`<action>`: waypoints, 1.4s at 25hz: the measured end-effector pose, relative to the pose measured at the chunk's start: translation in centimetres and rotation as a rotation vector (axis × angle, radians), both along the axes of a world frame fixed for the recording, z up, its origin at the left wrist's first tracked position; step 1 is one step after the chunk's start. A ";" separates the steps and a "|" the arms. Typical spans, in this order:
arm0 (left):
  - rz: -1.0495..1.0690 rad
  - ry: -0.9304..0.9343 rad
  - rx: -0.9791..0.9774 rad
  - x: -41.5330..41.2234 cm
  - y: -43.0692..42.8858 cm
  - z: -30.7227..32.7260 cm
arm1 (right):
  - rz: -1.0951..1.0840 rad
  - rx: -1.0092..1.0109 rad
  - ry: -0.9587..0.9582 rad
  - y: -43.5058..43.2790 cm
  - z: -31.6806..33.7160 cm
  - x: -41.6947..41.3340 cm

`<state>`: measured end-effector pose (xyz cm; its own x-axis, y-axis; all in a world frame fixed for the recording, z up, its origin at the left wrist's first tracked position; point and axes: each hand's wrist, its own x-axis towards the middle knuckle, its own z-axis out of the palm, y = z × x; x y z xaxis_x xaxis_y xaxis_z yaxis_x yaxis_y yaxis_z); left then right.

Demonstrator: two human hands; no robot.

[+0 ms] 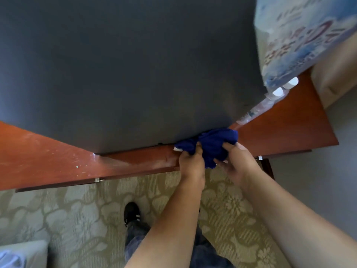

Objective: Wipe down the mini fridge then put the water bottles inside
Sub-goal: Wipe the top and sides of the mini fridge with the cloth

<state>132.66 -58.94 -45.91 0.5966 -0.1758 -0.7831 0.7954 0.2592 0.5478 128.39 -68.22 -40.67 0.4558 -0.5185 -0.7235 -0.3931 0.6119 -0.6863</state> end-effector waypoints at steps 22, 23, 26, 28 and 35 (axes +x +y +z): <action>-0.094 -0.343 0.139 11.2 31.6 12.6 | 0.066 0.148 -0.314 27.8 9.7 8.8; -0.111 -0.365 0.107 11.8 32.6 13.5 | 0.051 0.135 -0.321 28.8 10.3 9.0; -0.214 -0.429 0.029 14.1 34.4 16.2 | -0.019 0.100 -0.335 30.6 11.5 9.7; -0.300 -0.468 0.025 15.7 34.7 16.9 | -0.082 0.085 -0.326 31.1 11.5 10.5; -0.473 -0.476 0.180 19.6 35.0 15.8 | -0.226 0.011 -0.202 33.3 8.5 14.6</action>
<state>152.26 -23.98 -30.13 0.7738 -0.3934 -0.4965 0.4630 -0.1837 0.8671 143.01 -34.95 -32.20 0.4651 -0.6157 -0.6361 -0.1026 0.6762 -0.7295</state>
